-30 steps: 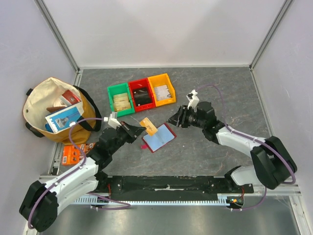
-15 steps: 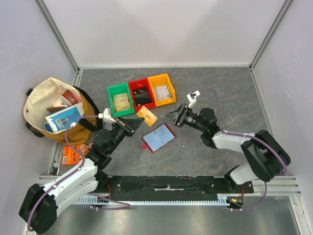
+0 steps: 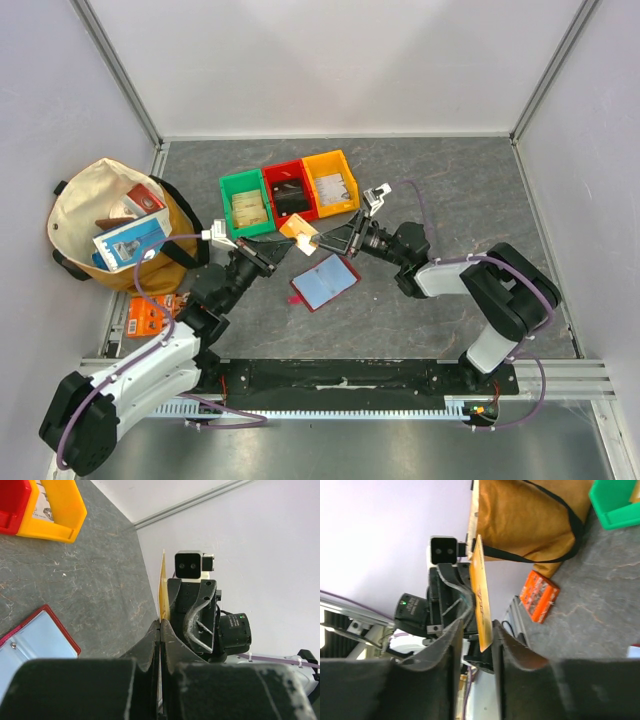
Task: Take the credit cards out of the card holder
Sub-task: Place the credit card in the storage box.
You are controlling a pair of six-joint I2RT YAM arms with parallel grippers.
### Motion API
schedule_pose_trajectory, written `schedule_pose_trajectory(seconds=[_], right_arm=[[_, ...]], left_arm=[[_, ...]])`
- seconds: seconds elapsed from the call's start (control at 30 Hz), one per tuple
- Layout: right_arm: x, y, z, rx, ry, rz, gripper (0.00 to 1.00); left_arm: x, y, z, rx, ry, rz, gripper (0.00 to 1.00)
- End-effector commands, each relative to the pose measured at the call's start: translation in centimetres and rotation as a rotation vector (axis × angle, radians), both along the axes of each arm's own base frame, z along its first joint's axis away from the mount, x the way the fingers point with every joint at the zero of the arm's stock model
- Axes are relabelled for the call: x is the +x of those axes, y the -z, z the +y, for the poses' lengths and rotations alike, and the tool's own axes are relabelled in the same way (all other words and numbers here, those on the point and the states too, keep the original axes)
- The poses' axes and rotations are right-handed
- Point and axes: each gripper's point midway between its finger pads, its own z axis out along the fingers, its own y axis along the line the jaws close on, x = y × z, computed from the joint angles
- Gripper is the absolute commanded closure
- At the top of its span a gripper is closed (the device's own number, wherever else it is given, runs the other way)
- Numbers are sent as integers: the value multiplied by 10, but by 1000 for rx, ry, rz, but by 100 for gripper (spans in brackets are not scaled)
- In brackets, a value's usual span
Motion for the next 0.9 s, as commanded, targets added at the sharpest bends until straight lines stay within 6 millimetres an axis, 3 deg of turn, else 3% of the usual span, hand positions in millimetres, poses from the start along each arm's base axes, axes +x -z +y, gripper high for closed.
schedule_pose_trajectory(seconds=[0.0,0.07,0.1,0.3,0.4,0.57,0.87], right_arm=[[-5,-40,3,108,-30,-134,75],[-5,-39,2,102,-31,-137,96],[-5,-37,1,96,-30,-137,100],[-4,-28,-12,42,-36,-158,100],[-4,-22,-20,-12,-44,-187,100],[-13,-16,-22,-98,-122,-253,100],[-23,-13,-26,-279,-202,-420,100]], left_arm=[[0,-29,-3,-53,13,-65,97],[-4,-30,-6,-40,41,-76,96],[-5,-27,-8,-16,52,-69,94],[-8,-24,-2,308,91,-84,48],[-5,-23,14,476,92,-96,34],[-4,-35,24,659,220,-168,32],[-12,-48,-4,781,564,-326,35]])
